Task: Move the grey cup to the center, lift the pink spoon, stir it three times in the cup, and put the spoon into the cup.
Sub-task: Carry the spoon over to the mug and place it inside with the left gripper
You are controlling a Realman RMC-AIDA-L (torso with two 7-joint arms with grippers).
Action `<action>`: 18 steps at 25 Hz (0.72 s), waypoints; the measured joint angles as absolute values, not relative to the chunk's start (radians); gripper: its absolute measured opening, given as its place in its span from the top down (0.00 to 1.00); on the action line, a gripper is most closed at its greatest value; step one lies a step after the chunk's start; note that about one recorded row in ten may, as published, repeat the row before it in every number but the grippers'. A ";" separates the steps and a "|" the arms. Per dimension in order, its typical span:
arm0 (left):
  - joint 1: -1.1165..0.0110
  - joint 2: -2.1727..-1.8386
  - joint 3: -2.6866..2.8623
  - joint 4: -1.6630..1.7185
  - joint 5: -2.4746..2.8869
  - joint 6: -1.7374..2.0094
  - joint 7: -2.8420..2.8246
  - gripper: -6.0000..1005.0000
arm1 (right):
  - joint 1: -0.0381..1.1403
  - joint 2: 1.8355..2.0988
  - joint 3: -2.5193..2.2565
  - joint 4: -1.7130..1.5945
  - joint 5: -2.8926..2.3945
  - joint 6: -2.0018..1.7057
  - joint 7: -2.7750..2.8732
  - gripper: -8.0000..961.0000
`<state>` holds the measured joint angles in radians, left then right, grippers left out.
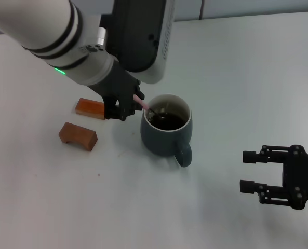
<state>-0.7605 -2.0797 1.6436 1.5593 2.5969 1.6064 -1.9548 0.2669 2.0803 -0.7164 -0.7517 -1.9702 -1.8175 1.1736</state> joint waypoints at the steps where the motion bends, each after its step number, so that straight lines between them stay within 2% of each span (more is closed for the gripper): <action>1: -0.760 -2.080 1.644 1.559 2.597 1.606 -1.955 0.87 | 0.267 2.080 -0.716 -0.752 -1.970 -1.817 1.174 0.32; 18: -0.736 -2.079 1.681 1.591 2.633 1.565 -1.981 0.86 | 0.272 2.080 -0.725 -0.752 -1.970 -1.816 1.174 0.32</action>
<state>-0.7356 -2.0788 1.6814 1.5912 2.6334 1.5647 -1.9813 0.2716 2.0800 -0.7245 -0.7516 -1.9702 -1.8161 1.1735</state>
